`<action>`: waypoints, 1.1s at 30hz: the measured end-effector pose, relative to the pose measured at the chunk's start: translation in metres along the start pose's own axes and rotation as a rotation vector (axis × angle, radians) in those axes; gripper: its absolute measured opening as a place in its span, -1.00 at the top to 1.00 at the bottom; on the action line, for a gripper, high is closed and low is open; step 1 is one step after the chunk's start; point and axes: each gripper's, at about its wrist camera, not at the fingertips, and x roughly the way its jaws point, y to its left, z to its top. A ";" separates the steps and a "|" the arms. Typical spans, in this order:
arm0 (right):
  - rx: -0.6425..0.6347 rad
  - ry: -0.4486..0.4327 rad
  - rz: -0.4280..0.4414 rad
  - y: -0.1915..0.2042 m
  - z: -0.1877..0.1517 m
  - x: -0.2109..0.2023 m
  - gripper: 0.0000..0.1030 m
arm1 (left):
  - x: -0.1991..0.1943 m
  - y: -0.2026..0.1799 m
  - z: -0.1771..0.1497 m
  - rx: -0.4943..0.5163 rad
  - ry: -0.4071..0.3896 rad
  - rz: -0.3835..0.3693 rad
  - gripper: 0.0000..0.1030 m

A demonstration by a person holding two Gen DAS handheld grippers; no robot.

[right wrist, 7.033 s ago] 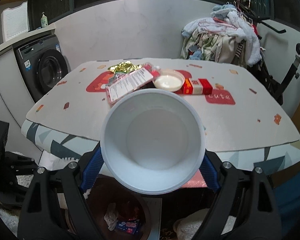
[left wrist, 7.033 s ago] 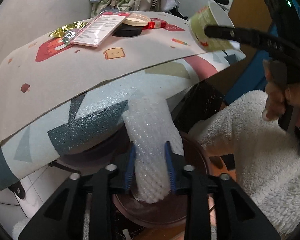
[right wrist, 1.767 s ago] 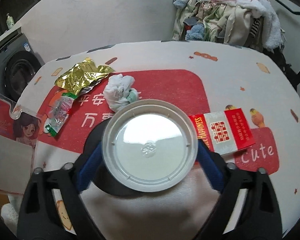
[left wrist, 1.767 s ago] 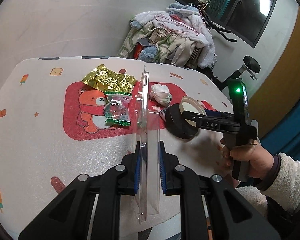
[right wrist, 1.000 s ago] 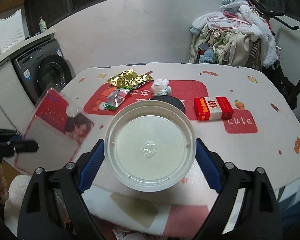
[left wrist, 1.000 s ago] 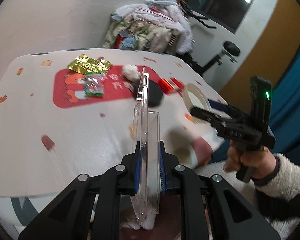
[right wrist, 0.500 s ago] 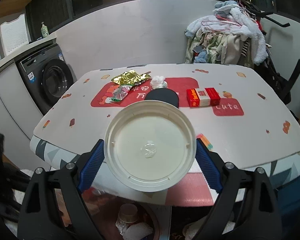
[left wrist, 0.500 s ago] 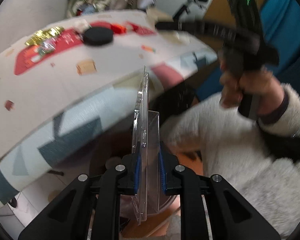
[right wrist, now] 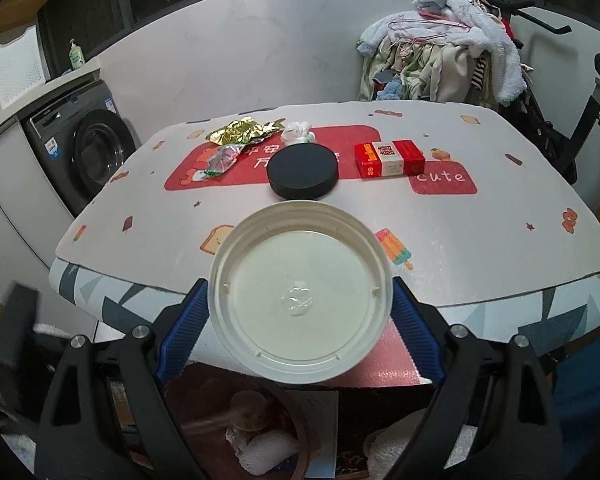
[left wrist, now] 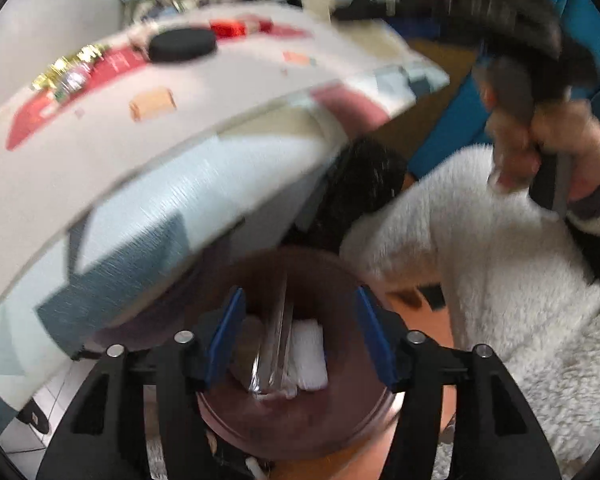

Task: Collect trash
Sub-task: 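Lower the packet into the bin with the left tool while the right tool drops the lid in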

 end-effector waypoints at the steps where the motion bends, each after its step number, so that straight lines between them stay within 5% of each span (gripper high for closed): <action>1: -0.005 0.003 0.002 0.001 -0.002 0.001 -0.69 | -0.007 0.002 0.001 -0.011 -0.030 0.013 -0.26; 3: -0.008 0.009 0.012 0.002 -0.006 0.003 -0.69 | -0.023 0.007 0.003 -0.040 -0.098 0.059 -0.55; 6: -0.031 0.024 0.019 0.009 -0.014 0.007 -0.69 | -0.051 0.017 0.002 -0.094 -0.199 0.130 -0.72; 13: -0.132 0.084 0.081 0.038 -0.042 0.018 -0.70 | -0.091 0.025 -0.003 -0.145 -0.316 0.278 -0.87; 23: -0.277 0.224 0.178 0.083 -0.092 0.043 -0.70 | -0.112 0.028 -0.031 -0.180 -0.395 0.409 -0.89; 33: -0.396 0.353 0.169 0.109 -0.120 0.076 -0.70 | -0.099 0.049 -0.033 -0.264 -0.345 0.404 -0.89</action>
